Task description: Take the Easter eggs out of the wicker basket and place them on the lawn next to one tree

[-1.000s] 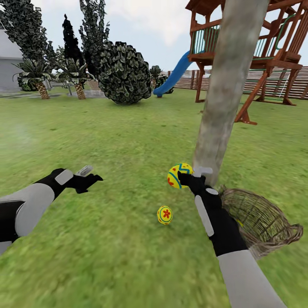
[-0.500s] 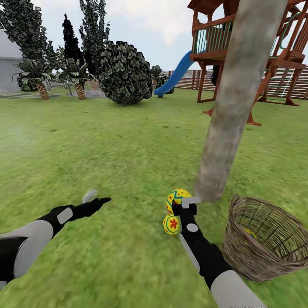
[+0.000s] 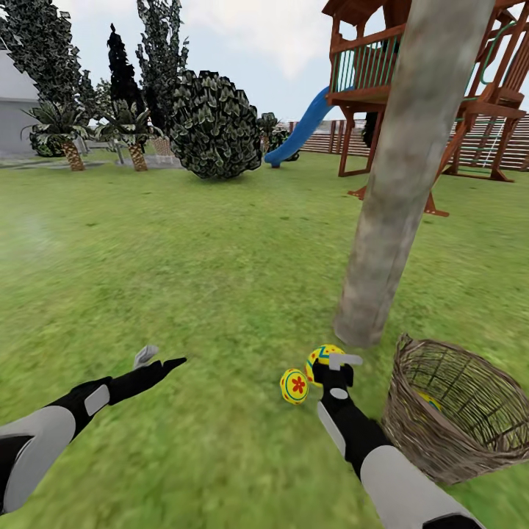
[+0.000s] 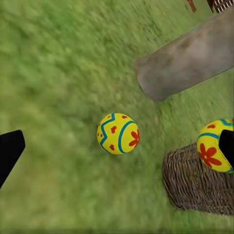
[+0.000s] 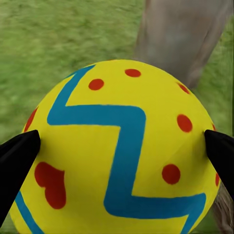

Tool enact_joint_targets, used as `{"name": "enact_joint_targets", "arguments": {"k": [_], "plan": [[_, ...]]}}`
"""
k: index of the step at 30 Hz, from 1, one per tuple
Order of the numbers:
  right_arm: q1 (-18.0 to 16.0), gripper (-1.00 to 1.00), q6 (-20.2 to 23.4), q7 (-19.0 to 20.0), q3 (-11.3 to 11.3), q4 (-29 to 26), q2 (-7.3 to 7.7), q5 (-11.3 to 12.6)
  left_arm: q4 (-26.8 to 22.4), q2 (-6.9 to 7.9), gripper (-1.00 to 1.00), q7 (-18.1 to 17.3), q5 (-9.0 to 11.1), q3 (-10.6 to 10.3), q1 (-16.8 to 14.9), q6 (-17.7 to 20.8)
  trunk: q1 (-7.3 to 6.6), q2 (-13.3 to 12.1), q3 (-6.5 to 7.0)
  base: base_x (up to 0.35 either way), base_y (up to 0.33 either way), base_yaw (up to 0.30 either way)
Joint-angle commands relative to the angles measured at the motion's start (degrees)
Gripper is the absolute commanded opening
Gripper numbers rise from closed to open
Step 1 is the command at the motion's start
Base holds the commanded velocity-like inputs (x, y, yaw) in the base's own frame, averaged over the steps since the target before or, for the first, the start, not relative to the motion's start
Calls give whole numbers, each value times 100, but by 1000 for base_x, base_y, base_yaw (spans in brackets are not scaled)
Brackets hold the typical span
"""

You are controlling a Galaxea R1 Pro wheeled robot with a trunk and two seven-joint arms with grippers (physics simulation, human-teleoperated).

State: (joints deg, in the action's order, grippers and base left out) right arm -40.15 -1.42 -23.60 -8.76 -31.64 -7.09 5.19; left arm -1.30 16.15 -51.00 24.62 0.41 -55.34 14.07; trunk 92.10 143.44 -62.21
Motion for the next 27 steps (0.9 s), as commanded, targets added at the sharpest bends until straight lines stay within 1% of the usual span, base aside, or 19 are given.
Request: {"name": "enact_joint_targets", "arguments": {"k": [1,4,8,10,14,15,16,17,18,19,20,22,27], "plan": [[-43,-100,-19,-39,-39,73,5,54,-2,2,100,-15,26,3,-2,59,-1,2,-5,0,0,0],[-143,-100,-24,-41,-33,254,9,53,-2,2,100,-17,26,4,-2,58,-1,2,-5,0,0,0],[-586,-100,-31,-48,-24,997,43,69,-2,9,100,-24,26,7,-2,53,-1,2,-5,120,0,0],[-694,-100,-33,-48,-21,1160,69,77,-2,6,100,-25,21,4,-2,62,-1,2,-5,155,0,0],[-721,-100,-33,-55,-19,1202,80,82,-2,10,100,-21,25,3,-1,87,-1,2,-5,17,0,0],[-721,-100,-33,-73,21,1203,82,85,-2,21,100,-22,28,3,0,96,-1,2,-5,2,0,0],[-722,-100,-33,-94,99,1201,83,86,-2,28,100,-23,27,3,-1,104,-1,2,-5,1,0,0],[-722,-100,-33,-119,284,1198,84,87,-6,50,100,-23,26,3,-2,126,1,3,-27,0,0,0],[-722,-100,-35,-129,404,1197,84,85,-8,61,100,-24,26,3,-1,138,4,5,-49,0,0,0],[-722,-100,-43,-137,511,1189,85,82,-9,75,100,-24,26,3,-2,147,6,6,-71,0,0,0],[-722,-100,-51,-141,561,1174,85,72,-10,82,100,-26,26,3,-3,152,9,7,-94,0,0,0],[-722,-100,-53,-145,600,1025,85,38,-10,89,100,-25,19,3,0,157,14,10,-138,0,0,0],[-722,-100,-53,-140,612,994,85,35,-11,90,100,-31,18,3,-2,151,27,17,-249,0,0,0]]}}
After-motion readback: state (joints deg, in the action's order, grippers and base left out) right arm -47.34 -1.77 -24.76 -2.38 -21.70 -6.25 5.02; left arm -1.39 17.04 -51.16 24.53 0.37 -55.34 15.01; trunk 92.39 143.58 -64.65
